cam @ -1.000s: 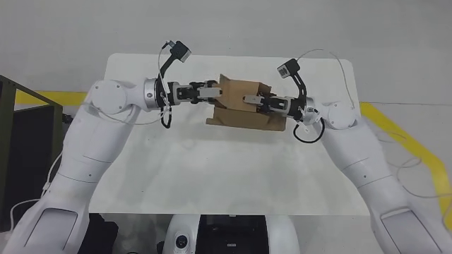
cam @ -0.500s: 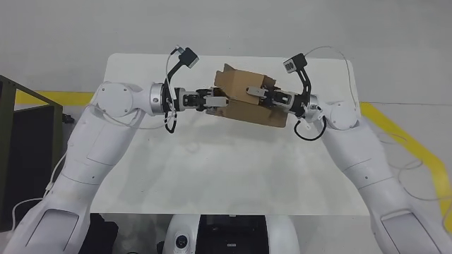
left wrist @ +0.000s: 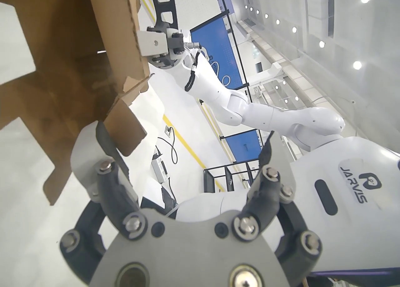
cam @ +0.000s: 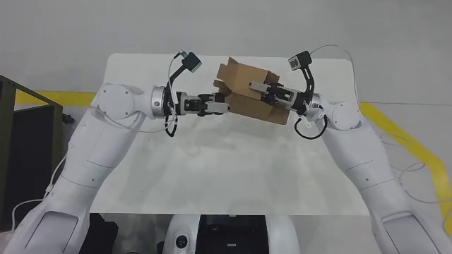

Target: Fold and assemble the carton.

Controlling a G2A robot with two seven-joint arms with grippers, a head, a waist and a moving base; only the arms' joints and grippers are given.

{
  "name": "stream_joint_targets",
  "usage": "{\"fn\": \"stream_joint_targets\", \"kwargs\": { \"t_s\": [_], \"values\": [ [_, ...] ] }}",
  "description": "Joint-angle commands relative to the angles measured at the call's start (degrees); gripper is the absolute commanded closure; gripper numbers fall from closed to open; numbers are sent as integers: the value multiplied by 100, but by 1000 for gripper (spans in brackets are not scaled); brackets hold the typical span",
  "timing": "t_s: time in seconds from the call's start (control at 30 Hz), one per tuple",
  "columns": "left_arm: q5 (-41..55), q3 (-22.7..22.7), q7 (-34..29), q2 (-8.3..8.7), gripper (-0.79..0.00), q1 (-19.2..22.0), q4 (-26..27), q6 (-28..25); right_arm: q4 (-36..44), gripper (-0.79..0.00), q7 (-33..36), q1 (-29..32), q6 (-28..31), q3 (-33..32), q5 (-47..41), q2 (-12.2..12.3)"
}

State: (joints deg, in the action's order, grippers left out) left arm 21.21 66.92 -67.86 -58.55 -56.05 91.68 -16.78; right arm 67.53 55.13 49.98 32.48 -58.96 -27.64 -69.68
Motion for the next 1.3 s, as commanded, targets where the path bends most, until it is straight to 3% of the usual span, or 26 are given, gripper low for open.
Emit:
{"fn": "stream_joint_targets", "kwargs": {
  "t_s": [0.0,0.67,1.27],
  "values": [
    [11,-14,-31,0,-785,11,0,-5,5,0,-45,8,-6,-7,37,-3],
    [70,-397,-110,-64,-785,216,-57,157,239,0,-229,133,0,-32,227,-34],
    [12,-435,-32,-82,-785,337,-253,85,388,0,-244,219,-43,65,285,-85]
  ]
}}
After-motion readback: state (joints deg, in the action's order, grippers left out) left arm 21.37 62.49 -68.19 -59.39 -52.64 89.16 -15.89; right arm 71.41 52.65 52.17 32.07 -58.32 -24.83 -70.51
